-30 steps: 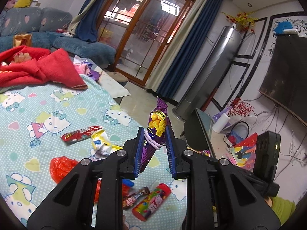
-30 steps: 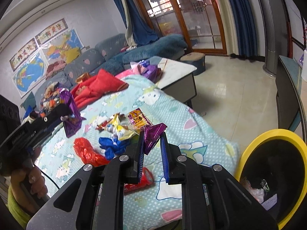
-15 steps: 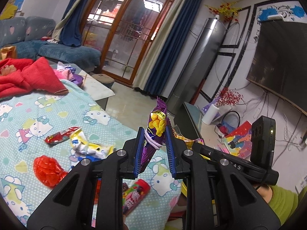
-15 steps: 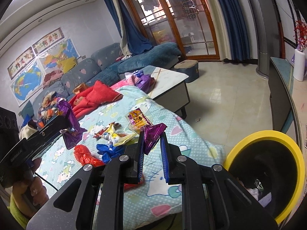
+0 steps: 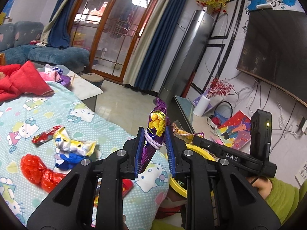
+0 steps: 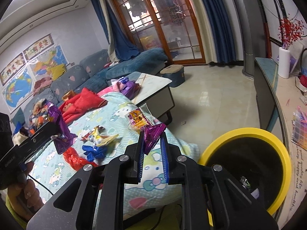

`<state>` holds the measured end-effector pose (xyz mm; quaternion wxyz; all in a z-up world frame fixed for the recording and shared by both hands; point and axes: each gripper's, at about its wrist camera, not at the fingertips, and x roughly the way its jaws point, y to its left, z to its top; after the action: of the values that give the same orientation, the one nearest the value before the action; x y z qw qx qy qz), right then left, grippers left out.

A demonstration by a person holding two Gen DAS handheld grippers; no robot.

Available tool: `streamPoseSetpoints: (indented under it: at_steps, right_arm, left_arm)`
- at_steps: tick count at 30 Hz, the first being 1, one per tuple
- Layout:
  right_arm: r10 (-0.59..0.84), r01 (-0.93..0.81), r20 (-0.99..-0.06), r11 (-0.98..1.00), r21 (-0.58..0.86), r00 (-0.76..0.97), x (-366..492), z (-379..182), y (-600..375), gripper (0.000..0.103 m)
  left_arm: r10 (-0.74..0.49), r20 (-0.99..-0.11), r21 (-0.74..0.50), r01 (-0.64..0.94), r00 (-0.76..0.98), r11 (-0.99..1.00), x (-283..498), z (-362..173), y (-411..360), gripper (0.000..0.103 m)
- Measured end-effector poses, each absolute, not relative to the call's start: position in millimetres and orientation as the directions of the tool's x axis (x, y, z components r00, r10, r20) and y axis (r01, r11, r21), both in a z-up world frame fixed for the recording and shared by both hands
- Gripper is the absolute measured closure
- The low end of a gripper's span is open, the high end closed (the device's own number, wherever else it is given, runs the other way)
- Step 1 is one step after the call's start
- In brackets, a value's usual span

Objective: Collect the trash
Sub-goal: 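Carry both purple wrappers over the yellow bin with both grippers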

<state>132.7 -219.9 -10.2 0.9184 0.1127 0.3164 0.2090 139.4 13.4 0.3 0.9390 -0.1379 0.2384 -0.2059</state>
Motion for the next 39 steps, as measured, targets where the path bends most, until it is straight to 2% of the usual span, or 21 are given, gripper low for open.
streamPoseSetpoints:
  at_steps: [25,39]
  right_arm:
    - [0.288,-0.135,-0.554,0.944,0.3,0.781,123.0,-18.7,-289.5,0.087]
    - [0.241,-0.068,-0.576,0.95,0.304,0.781,117.4,-31.6,-320.3,0.087]
  left_arm:
    - [-0.527,-0.426,-0.296,0.437,0.736,0.849,138.7,-10.3,-55.0,0.087]
    - [-0.56,-0.463,-0.27,0.492,0.687,0.828,140.8,-21.1,-89.1,0.087]
